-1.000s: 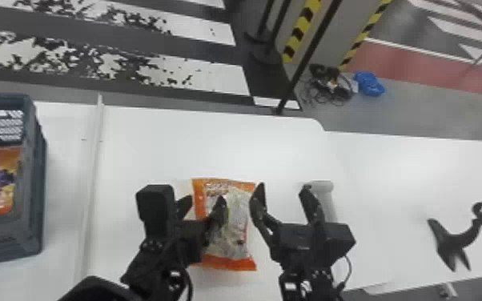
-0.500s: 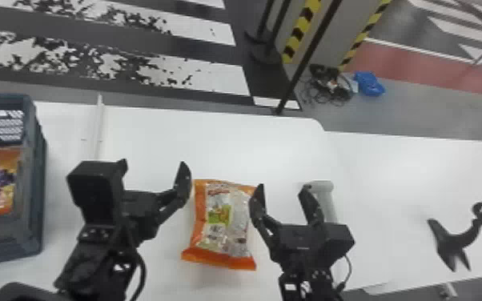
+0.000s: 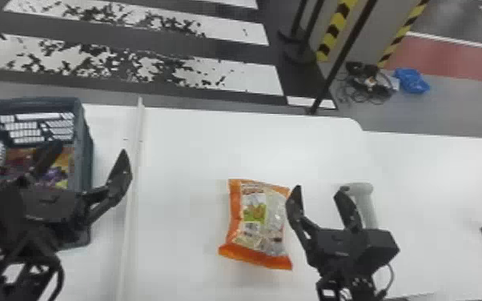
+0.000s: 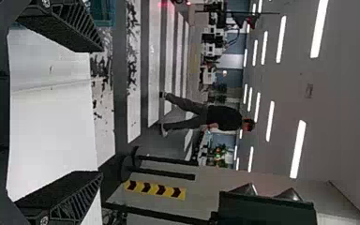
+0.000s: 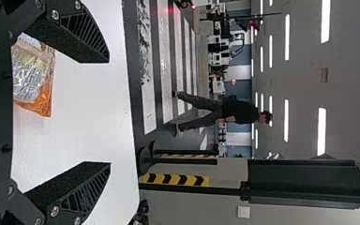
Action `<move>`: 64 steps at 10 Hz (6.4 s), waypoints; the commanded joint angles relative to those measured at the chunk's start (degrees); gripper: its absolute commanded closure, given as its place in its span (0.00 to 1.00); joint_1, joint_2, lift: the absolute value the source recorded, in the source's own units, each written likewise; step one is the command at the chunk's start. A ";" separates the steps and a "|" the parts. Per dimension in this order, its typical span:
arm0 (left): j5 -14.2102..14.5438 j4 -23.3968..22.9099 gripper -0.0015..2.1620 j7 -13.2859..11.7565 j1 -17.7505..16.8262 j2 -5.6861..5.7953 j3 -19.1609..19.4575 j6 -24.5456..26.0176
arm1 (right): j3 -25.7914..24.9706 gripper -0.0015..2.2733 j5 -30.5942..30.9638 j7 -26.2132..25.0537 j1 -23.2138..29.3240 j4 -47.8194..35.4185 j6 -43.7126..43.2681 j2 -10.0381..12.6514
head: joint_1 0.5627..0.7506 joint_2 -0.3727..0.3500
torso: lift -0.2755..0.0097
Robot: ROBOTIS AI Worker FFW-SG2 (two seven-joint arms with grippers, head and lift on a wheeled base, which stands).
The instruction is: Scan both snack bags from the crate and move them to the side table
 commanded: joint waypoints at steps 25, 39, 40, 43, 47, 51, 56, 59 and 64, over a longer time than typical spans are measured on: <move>6.14 5.63 0.05 -7.37 6.30 -1.51 12.39 -16.45 | 4.48 0.99 12.59 12.26 -5.88 1.14 23.03 0.18 | 0.70 0.64 | 0.70; 7.46 6.87 0.05 -8.42 6.65 -2.47 12.48 -18.03 | -1.40 0.99 11.71 14.11 -1.57 -6.06 31.11 -0.44 | 0.70 0.52 | 0.70; 7.46 7.48 0.05 -8.60 6.65 -2.91 12.39 -19.09 | -1.40 0.99 10.74 15.08 -0.61 -6.59 33.93 -0.97 | 0.70 0.51 | 0.70; 7.46 7.66 0.05 -8.86 6.56 -3.09 12.04 -19.44 | -0.88 0.99 10.21 16.66 0.98 -9.14 38.85 -1.23 | 0.70 0.51 | 0.70; 7.46 7.66 0.06 -8.95 6.65 -3.00 11.95 -19.44 | -1.84 0.99 11.62 14.46 0.98 -12.83 39.37 -1.23 | 0.70 0.50 | 0.70; 7.46 7.66 0.06 -9.04 6.56 -3.09 11.77 -19.44 | -0.17 0.99 10.65 18.86 2.12 -19.95 58.36 -1.76 | 0.70 0.51 | 0.70; 7.38 7.57 0.06 -9.30 6.74 -3.09 11.77 -19.44 | 0.09 0.99 11.09 19.12 1.77 -26.19 63.81 -1.67 | 0.70 0.52 | 0.70; 7.38 7.66 0.06 -9.30 6.74 -3.00 11.77 -19.26 | 2.11 0.99 11.97 19.38 0.19 -25.84 63.98 -1.41 | 0.70 0.54 | 0.70; 7.81 8.54 0.06 -9.30 6.74 -2.91 12.39 -19.79 | 5.71 0.99 15.31 19.12 -3.59 -13.97 60.12 -1.58 | 0.70 0.59 | 0.70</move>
